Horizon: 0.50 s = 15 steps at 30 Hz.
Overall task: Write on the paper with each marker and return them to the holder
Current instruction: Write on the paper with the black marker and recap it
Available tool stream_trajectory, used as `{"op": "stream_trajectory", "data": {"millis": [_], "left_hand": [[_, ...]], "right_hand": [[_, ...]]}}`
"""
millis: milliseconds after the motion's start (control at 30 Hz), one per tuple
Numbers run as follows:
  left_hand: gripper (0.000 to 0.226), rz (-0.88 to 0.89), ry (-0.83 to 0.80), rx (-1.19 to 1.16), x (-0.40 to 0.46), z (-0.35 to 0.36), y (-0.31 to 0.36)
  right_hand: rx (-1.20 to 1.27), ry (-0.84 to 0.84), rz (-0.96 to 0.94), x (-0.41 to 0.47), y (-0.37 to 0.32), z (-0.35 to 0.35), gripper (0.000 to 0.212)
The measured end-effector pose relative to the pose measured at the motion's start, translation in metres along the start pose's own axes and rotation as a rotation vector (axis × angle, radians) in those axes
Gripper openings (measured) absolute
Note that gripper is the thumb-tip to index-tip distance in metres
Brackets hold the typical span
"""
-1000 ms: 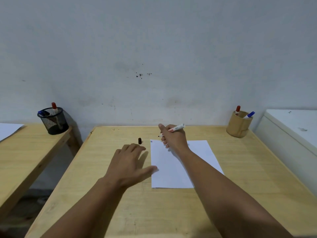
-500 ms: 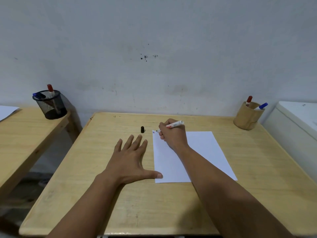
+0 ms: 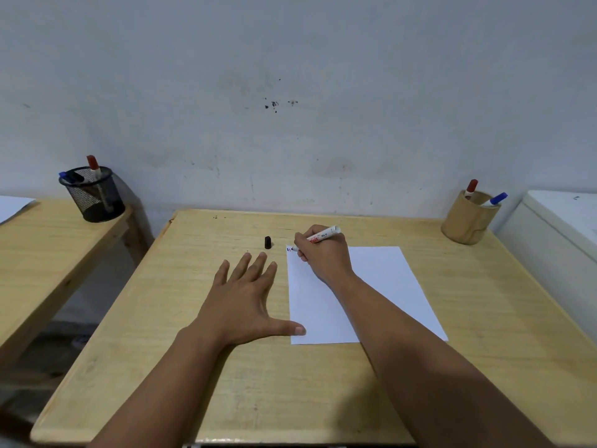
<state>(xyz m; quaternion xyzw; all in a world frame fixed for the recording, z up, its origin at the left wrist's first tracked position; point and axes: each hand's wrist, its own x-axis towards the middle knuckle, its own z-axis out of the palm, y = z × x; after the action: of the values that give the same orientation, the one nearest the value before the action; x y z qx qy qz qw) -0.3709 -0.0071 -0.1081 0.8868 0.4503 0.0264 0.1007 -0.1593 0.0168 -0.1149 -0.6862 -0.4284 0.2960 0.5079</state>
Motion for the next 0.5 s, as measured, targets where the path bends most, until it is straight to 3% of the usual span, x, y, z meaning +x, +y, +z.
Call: {"op": "stream_trajectory", "data": {"millis": [400,500], "left_hand": [[0.142,0.009,0.004,-0.02,-0.0024,-0.0038,0.0016],[0.115,-0.048,0.13,-0.148,0.0019,-0.0097,0.0041]], "right_hand": [[0.037,-0.005,0.021,0.003,-0.0014,0.0001,0.025],[0.299,-0.012,0.087,0.0057,-0.0063,-0.0028,0.035]]}}
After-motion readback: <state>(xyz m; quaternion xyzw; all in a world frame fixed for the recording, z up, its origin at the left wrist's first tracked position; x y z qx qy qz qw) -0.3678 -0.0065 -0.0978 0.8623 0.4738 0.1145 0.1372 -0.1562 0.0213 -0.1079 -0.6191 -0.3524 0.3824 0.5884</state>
